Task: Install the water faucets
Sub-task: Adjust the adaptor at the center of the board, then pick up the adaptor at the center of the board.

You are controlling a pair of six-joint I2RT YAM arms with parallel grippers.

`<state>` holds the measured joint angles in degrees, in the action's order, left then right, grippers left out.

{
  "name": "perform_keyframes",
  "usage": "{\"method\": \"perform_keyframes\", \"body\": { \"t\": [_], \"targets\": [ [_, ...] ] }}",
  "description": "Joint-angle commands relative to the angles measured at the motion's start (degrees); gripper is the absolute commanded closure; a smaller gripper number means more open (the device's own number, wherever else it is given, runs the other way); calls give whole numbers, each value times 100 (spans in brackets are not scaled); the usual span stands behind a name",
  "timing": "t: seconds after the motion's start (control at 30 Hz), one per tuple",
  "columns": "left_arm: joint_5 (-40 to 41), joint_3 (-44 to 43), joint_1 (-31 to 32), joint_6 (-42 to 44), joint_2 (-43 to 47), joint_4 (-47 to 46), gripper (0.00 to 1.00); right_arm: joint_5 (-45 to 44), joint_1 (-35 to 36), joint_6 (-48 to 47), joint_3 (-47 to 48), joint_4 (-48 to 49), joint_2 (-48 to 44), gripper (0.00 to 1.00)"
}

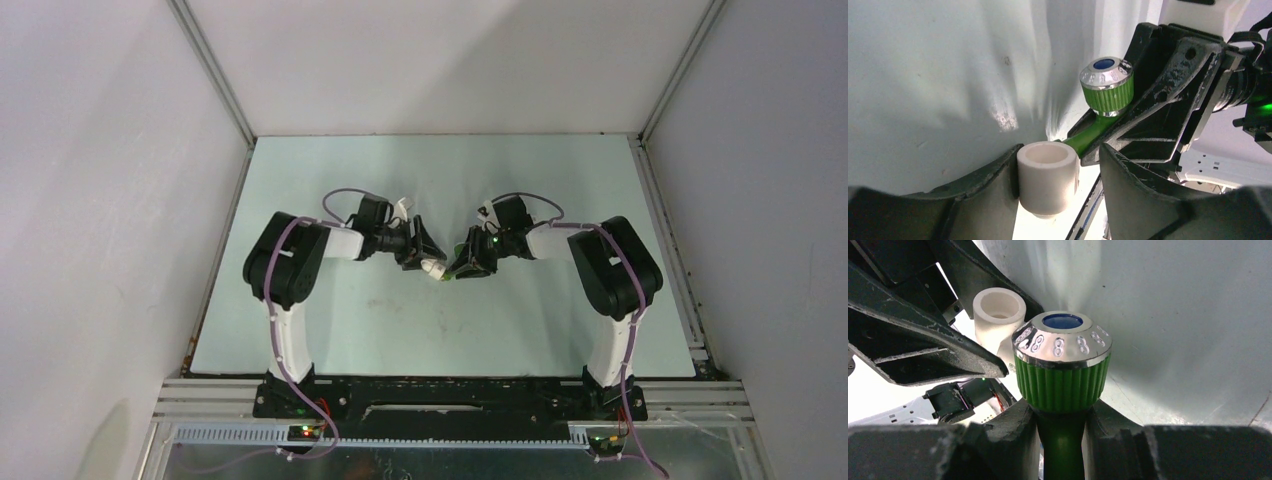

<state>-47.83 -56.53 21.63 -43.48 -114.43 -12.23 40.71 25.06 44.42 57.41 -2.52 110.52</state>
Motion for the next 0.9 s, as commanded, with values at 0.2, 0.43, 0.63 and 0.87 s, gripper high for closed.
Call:
{"method": "perform_keyframes", "body": {
  "t": [0.2,0.43,0.63,0.87],
  "targets": [
    [118,809,56,-739,502,-1064,36,-175,-85,-69,42,189,74,100],
    [261,894,137,-879,541,-1157,59,-125,-138,-30,42,193,63,100],
    [547,844,133,-806,698,-902,48,-85,-160,-28,40,191,6,100],
    [1796,598,-34,-21,1320,813,9,27,-142,5,34,165,-13,100]
  ]
}}
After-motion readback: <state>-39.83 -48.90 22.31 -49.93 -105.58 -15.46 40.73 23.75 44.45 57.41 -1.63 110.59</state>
